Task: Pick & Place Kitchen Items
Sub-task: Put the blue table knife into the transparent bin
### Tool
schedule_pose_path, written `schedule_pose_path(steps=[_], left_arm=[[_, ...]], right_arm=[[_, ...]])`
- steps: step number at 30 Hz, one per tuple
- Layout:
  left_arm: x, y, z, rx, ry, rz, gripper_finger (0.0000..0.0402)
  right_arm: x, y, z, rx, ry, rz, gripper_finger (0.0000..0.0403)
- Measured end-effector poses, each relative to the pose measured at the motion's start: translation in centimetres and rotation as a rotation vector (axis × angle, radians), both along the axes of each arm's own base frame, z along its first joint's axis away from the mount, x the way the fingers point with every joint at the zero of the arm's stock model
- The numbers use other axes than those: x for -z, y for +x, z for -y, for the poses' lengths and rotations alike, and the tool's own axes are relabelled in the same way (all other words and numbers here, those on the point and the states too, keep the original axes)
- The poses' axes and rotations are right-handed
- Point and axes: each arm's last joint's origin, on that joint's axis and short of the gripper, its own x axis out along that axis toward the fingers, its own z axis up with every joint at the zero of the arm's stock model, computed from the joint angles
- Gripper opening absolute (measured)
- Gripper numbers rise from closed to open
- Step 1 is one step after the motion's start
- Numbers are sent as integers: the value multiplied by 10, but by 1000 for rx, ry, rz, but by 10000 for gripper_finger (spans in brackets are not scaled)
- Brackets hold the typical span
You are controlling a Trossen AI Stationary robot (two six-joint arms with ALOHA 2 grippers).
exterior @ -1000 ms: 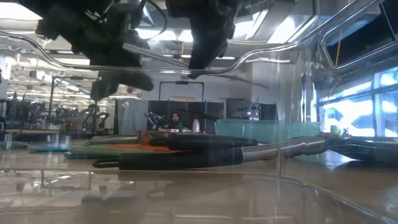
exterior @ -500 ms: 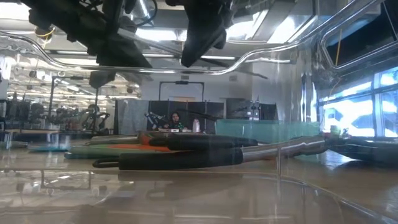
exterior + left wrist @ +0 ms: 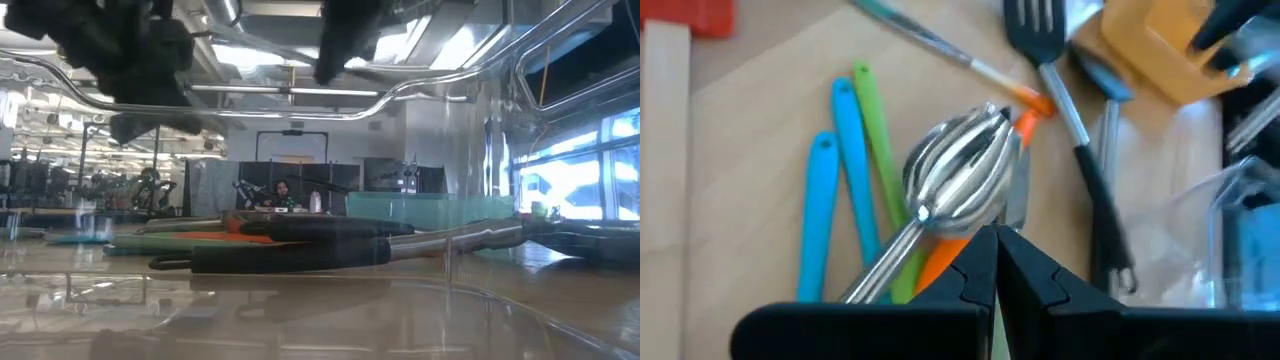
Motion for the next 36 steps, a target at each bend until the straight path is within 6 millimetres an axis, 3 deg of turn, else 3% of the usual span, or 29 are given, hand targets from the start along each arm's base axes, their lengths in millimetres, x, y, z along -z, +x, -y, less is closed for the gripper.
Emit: schedule_pose_path(steps=[4, 10, 18, 26, 36], left_arm=[[-16, -10, 6, -17, -4, 89, 1], [-34, -27, 12, -71, 5, 216, 2], [-45, -39, 19, -102, -4, 296, 2], [-45, -43, 26, -105, -23, 307, 2], [-45, -48, 34, -119, -57, 329, 1]], right_arm=[[-16, -2, -11, -21, 152, 70, 18], [-27, 3, -58, -94, 330, 242, 18], [-23, -5, -106, -85, 348, 329, 18], [28, 9, -129, -87, 283, 248, 18], [94, 14, -133, -85, 199, 18, 18]])
